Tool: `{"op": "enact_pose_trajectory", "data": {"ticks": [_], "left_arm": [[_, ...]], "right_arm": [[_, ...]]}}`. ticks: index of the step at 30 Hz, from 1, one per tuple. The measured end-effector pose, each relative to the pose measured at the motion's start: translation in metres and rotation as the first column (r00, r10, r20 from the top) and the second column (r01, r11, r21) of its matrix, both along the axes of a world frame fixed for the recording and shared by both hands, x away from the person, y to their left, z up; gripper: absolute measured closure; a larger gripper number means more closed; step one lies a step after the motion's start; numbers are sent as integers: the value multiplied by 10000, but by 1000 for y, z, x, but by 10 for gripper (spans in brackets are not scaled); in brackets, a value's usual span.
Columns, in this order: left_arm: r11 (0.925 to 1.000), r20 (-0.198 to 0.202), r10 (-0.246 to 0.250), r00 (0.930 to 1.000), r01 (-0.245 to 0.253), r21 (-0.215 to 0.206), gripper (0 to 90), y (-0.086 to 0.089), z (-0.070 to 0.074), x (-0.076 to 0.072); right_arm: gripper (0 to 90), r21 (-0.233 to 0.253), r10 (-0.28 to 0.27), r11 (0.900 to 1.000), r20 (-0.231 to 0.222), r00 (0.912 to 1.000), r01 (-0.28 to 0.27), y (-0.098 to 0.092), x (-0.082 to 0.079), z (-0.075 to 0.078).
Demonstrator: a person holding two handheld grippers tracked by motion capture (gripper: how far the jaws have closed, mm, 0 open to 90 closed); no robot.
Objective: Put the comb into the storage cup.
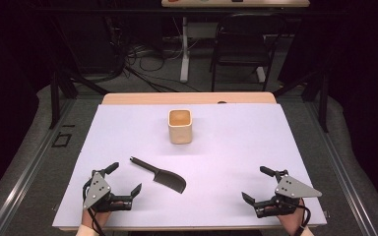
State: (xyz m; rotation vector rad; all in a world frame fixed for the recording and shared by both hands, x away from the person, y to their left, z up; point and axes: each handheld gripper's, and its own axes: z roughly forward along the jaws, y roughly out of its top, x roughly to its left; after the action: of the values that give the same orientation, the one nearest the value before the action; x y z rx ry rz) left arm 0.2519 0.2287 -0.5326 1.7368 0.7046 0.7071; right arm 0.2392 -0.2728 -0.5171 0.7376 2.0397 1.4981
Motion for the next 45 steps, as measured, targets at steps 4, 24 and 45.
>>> {"op": "enact_pose_trajectory", "data": {"ticks": [4,24,45], "left_arm": [[10000,-8,34,10000,-34,54,0,1,0,0],[9993,-145,173,9997,-168,338,0,-5,4,10],[9982,-71,388,9992,-384,460,0,-16,6,31]], "right_arm": [[0,-61,11,10000,-21,10000,-11,0,0,0],[0,-268,41,9996,-196,9998,-47,2,2,-3],[0,-391,58,9992,-281,9996,-69,2,3,-4]]}}
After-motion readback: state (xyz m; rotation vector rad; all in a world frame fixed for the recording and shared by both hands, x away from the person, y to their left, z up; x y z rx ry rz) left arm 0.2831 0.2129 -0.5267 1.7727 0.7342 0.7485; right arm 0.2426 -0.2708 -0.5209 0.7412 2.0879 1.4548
